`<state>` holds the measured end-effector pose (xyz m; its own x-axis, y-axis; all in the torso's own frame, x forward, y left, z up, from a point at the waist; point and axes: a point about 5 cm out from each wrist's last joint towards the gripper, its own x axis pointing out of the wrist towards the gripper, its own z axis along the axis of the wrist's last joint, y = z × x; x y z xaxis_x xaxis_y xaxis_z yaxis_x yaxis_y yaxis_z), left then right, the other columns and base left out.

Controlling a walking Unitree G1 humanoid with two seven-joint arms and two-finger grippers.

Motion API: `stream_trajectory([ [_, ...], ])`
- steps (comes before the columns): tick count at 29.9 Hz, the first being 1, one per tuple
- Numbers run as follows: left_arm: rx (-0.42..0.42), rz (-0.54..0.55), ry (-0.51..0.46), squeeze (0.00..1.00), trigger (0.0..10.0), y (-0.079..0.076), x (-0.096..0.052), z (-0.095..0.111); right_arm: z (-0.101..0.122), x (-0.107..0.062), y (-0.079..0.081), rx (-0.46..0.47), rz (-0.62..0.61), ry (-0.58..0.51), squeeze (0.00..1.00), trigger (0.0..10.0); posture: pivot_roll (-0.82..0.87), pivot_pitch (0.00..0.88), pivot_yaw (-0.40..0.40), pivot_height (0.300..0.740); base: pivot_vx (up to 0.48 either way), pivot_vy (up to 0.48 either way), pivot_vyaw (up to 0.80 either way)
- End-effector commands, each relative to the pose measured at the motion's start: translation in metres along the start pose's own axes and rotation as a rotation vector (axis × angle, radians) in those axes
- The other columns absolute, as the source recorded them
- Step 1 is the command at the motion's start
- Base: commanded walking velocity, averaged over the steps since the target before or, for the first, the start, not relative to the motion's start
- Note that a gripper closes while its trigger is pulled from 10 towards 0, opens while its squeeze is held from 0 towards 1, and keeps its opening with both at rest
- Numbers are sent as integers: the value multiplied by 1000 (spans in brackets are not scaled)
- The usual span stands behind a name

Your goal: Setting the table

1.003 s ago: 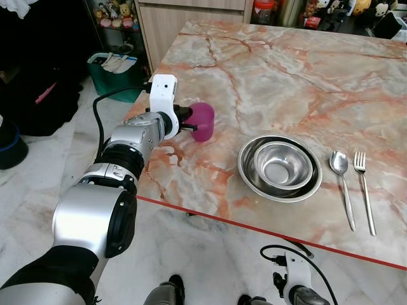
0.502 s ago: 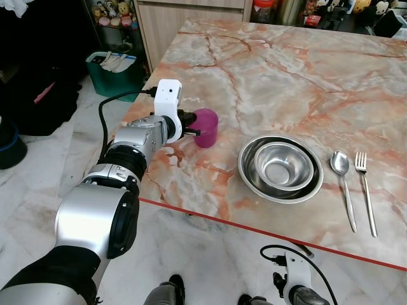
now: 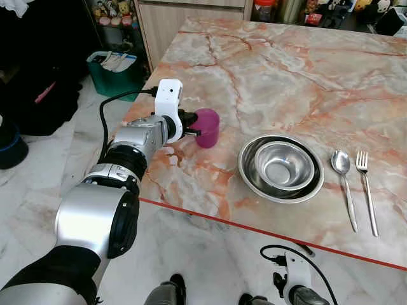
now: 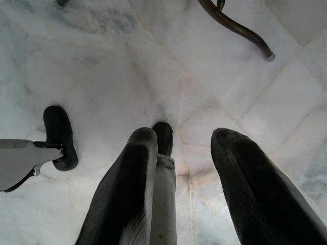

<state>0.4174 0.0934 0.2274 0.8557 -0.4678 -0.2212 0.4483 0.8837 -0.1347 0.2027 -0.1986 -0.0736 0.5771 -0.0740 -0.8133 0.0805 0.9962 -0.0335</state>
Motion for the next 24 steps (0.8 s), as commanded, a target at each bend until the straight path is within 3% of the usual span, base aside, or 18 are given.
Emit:
stream_trajectory([
  [1,22,-14,9,306,10000,-4,1,5,-9,-1,1,10,0,30,0,10000,43,183,49,740,0,0,0],
  [2,24,-19,5,1000,10000,-4,1,5,-9,-1,1,10,-1,30,0,10000,43,183,49,740,0,0,0],
  [7,26,-18,0,1000,10000,-5,1,7,-9,-1,1,8,-1,31,0,10000,45,183,48,740,0,0,0],
  [8,26,-16,-3,573,10000,-5,1,8,-9,-1,1,8,-1,31,0,10000,44,184,47,740,0,0,0],
  [12,26,-16,-6,573,10000,-4,1,8,-9,-1,1,8,-1,31,0,10000,44,184,47,740,0,0,0],
  [13,26,-15,-7,0,10000,-4,1,9,-9,-1,1,7,-1,31,0,10000,44,184,47,740,0,0,0],
  [16,26,-16,-10,0,10000,-4,1,9,-9,-1,1,7,-1,31,0,10000,45,184,47,740,0,0,0],
  [17,24,-22,-14,941,10000,-5,1,10,-9,-1,1,7,-1,31,0,10000,44,183,47,740,0,0,0],
  [21,20,-23,-18,1000,10000,-5,1,12,-9,-1,1,8,-1,31,0,10000,44,183,47,740,0,0,0],
  [22,20,-21,-18,0,10000,-5,1,12,-9,-1,1,8,-1,31,0,10000,44,183,47,740,0,0,0],
  [24,18,-19,-18,0,10000,-5,1,12,-9,-1,1,8,-2,31,0,10000,44,183,47,740,0,0,0],
])
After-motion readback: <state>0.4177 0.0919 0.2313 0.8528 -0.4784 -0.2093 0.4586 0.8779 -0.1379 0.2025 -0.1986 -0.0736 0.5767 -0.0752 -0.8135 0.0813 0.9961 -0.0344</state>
